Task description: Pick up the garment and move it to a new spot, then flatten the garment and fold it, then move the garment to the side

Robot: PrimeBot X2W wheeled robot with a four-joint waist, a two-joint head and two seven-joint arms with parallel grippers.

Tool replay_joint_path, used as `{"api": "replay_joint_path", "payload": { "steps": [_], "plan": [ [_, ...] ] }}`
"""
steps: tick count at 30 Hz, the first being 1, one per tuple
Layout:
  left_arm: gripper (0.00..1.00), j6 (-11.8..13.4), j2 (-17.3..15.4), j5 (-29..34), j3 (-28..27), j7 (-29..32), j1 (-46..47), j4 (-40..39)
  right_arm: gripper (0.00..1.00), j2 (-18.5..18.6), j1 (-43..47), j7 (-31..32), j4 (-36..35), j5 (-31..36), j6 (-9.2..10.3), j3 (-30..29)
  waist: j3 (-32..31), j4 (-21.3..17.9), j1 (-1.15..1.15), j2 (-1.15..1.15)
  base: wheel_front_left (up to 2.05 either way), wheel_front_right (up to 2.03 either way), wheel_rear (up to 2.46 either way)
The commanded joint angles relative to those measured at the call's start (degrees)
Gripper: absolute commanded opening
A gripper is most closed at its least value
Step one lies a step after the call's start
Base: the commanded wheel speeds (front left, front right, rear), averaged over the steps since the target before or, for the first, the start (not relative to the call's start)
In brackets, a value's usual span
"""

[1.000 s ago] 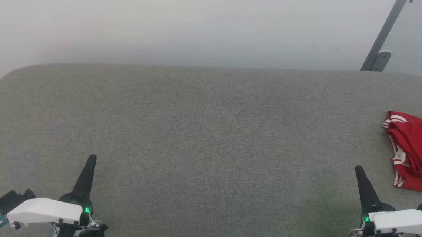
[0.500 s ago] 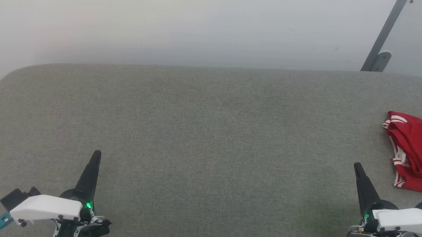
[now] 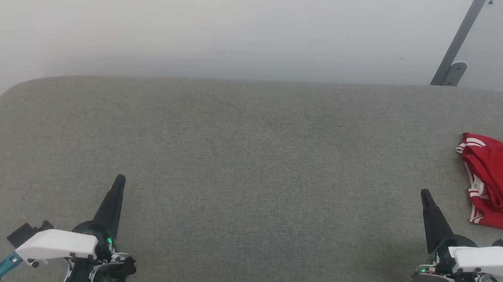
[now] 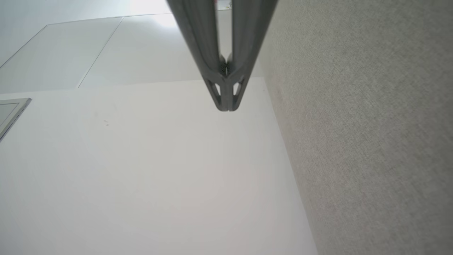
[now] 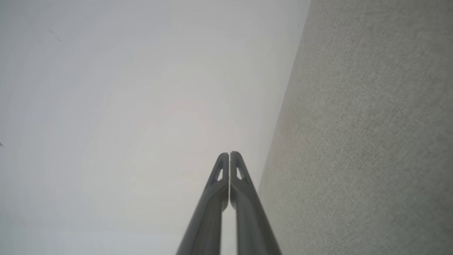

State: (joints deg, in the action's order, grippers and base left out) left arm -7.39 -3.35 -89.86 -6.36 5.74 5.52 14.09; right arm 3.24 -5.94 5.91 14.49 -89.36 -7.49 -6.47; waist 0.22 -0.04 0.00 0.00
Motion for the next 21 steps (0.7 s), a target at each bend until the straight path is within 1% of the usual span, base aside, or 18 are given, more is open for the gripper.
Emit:
{"api": "replay_joint_path", "payload": {
  "steps": [1,7,21],
  "plan": [
    [0.0,-0.2,0.2,-1.1,-0.2,0.5,0.9,-0.1,0.0,-0.3,-0.4,0.4,-0.5,-1.2,0.0,-0.1,0.0,0.0,0.0,0.0,0.0,0.0,0.0],
    [0.0,-0.2,0.7,-2.7,-0.3,1.1,1.0,-0.1,0.0,-0.5,-0.5,0.8,-0.6,-3.4,0.0,-0.1,0.0,0.0,0.0,0.0,0.0,0.0,0.0],
    [0.0,-0.2,0.6,-2.6,-0.3,1.0,1.0,-0.1,0.0,-0.5,-0.4,0.8,-0.6,-3.1,0.0,-0.1,0.0,0.0,0.0,0.0,0.0,0.0,0.0]
  ]
}}
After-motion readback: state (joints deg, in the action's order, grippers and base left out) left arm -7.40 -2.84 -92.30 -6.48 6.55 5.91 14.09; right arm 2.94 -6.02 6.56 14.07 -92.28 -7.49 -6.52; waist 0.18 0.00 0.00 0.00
